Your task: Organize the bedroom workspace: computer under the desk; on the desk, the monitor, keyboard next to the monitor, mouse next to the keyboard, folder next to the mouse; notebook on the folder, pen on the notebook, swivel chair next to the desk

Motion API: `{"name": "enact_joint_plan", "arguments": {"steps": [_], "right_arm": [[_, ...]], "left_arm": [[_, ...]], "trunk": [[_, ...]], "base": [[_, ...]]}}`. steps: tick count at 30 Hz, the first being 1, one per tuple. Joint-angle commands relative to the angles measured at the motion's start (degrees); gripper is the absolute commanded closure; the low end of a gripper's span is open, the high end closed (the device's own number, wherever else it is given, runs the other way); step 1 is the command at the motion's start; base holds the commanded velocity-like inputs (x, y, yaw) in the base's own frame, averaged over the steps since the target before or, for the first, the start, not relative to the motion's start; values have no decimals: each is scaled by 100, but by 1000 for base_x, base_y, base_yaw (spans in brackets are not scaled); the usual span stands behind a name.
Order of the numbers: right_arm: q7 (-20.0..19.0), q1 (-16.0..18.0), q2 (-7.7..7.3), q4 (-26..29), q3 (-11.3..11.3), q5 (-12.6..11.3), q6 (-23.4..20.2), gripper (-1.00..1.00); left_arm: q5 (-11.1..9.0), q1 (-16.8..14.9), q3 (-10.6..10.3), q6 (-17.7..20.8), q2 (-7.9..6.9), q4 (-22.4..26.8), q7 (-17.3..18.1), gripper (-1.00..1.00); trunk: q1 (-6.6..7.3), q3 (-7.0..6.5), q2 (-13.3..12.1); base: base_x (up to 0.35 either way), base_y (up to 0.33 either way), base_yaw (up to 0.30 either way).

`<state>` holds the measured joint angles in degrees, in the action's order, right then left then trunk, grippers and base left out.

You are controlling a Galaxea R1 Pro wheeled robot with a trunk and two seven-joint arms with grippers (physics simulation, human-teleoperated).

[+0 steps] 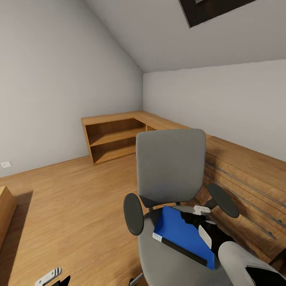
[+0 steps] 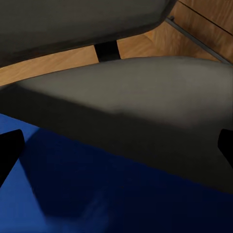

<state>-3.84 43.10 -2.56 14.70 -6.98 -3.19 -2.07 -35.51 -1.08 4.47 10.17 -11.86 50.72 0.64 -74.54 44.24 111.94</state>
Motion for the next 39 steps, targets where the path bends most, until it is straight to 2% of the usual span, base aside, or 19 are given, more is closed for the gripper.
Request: {"name": "enact_joint_plan", "arguments": {"steps": [1,8,15,39], "right_arm": [[-32,-4,1,-11,-47,-32,-22,-100],[-30,-4,1,-11,-48,-32,-22,-100],[-30,-4,1,-11,-45,-32,-22,-100],[-29,-4,1,-11,-47,-32,-22,-100]], "left_arm": [[-53,-1,10,38,1,8,6,-100],[-53,2,10,38,0,8,6,-100],[-53,-1,10,37,0,8,6,-100],[-53,-2,19,26,-1,-96,14,-100]], "trunk": [[0,7,2],[0,7,2],[-154,133,283],[-154,133,283]], "base": [[0,0,0],[0,0,0],[0,0,0],[0,0,0]]}}
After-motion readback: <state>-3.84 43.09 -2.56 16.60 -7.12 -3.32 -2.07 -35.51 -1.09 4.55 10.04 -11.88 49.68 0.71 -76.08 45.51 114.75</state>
